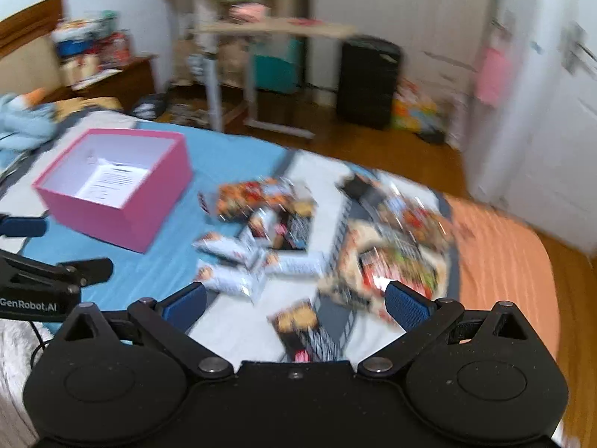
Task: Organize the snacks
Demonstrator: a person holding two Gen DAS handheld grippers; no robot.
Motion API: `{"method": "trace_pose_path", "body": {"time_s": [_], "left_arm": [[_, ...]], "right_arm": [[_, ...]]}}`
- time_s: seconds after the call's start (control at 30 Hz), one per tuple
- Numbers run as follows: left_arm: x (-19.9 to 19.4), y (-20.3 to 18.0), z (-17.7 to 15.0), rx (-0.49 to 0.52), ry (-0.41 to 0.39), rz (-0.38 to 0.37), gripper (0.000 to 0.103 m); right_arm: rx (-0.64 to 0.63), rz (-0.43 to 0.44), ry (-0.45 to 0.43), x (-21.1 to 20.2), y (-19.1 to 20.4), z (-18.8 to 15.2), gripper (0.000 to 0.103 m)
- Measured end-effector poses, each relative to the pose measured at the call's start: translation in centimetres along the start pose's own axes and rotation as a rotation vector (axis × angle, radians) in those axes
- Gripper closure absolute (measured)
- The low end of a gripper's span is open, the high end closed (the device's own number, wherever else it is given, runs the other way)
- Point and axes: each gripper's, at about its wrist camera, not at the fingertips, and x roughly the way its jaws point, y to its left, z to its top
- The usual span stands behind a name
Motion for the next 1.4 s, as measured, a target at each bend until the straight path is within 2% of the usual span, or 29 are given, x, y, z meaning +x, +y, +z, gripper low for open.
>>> {"method": "trace_pose_path", "body": {"time_s": [0.13, 0.27, 0.37, 0.43, 0.5, 0.57, 0.67, 0.8, 0.87, 1.0, 1.13, 1.33, 1.4], "left_arm": [[1.5, 0.6, 2.3, -0.009, 0.034, -0.086, 0.0], [4.6, 1.5, 4.8, -0.103, 0.096, -0.128, 0.002], [7.2, 1.2, 5.4, -0.144, 0.117, -0.115, 0.002], [8.9, 0.7, 5.0, -0.15, 0.136, -0.106, 0.003], [10.9, 0.0, 3.9, -0.149, 0.171, -0.118, 0.003], [13.0, -0.1, 2.4, -0.196, 0.215, -0.141, 0.004], [15.4, 0.4, 0.8, -0.297, 0.265, -0.167, 0.01], [18.4, 1.5, -0.7, -0.48, 0.332, -0.226, 0.02], [19.3, 1.6, -1.2, -0.54, 0.356, -0.244, 0.026], [20.9, 1.4, -2.1, -0.621, 0.359, -0.251, 0.029], [22.0, 1.4, -2.9, -0.714, 0.342, -0.239, 0.033], [21.9, -0.4, -2.1, -0.663, 0.264, -0.155, 0.033], [22.2, -0.7, -2.0, -0.65, 0.252, -0.135, 0.033]], "right_arm": [[-0.114, 0.117, -0.036, 2.7, -2.0, 2.8, 0.0], [-0.124, 0.139, 0.049, 7.7, -3.8, 5.7, 0.002], [-0.176, 0.221, 0.094, 11.4, -4.1, 6.2, 0.009], [-0.225, 0.277, 0.133, 13.8, -4.2, 5.9, 0.012], [-0.319, 0.277, 0.165, 15.9, -3.8, 5.2, 0.018], [-0.394, 0.293, 0.184, 17.6, -3.6, 4.2, 0.022], [-0.404, 0.331, 0.244, 19.8, -4.0, 3.2, 0.027], [-0.555, 0.279, 0.212, 21.1, -3.2, 1.4, 0.027], [-0.589, 0.282, 0.202, 21.9, -3.1, 1.1, 0.027], [-0.651, 0.321, 0.177, 23.0, -3.0, 0.7, 0.027], [-0.622, 0.365, 0.213, 24.7, -3.7, 0.7, 0.029], [-0.598, 0.388, 0.22, 25.0, -4.2, 0.7, 0.041], [-0.618, 0.395, 0.215, 24.7, -4.0, 0.7, 0.051]]}}
